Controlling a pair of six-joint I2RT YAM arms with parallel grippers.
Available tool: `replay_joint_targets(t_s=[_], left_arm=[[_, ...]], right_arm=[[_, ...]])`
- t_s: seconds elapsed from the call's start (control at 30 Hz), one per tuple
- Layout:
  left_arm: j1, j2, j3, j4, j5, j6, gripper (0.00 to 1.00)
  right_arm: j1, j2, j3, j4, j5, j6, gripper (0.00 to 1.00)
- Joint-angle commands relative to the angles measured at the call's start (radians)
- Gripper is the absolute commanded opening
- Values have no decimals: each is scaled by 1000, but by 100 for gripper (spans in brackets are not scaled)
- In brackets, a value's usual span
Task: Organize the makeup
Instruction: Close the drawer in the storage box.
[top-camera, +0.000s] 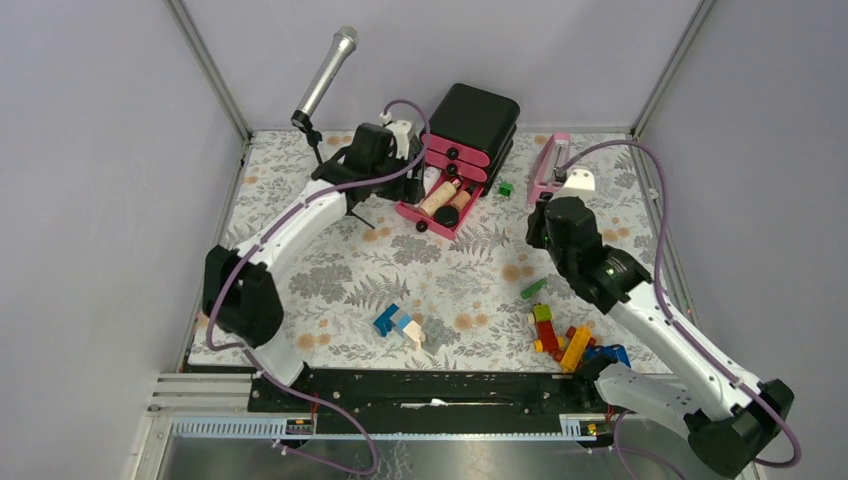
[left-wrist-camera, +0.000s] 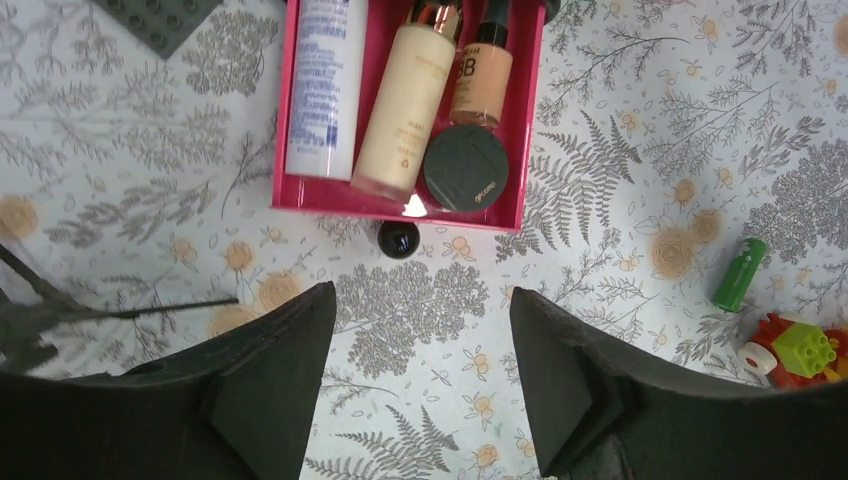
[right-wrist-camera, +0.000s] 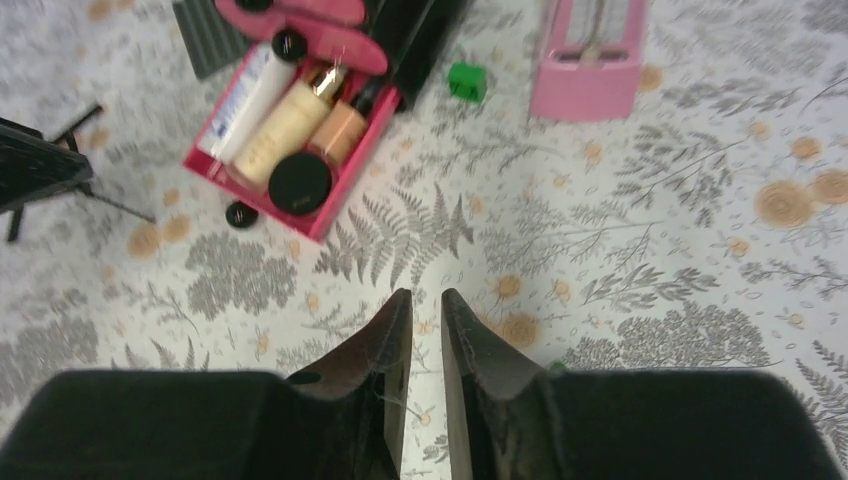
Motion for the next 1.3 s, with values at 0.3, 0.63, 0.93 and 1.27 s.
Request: replay_joint_targets(t_s=[0.3,0.63,0.93,1.27], left_arm=[[-3,-163,-626,710,-40,-248,72],[-35,-2,-578,792,-90,-121,71],[-47,104,-512,773,-161,-41,59],[-49,203,-434,784,-176,3,59]], right_arm=[[-3,89,15,-36,-169,-21,28],[-3,67,0,-49,-175,-23,28],[-3,63,-1,-57,-169,-31,28],[-4,54,-2,-56,-155,-32,28]])
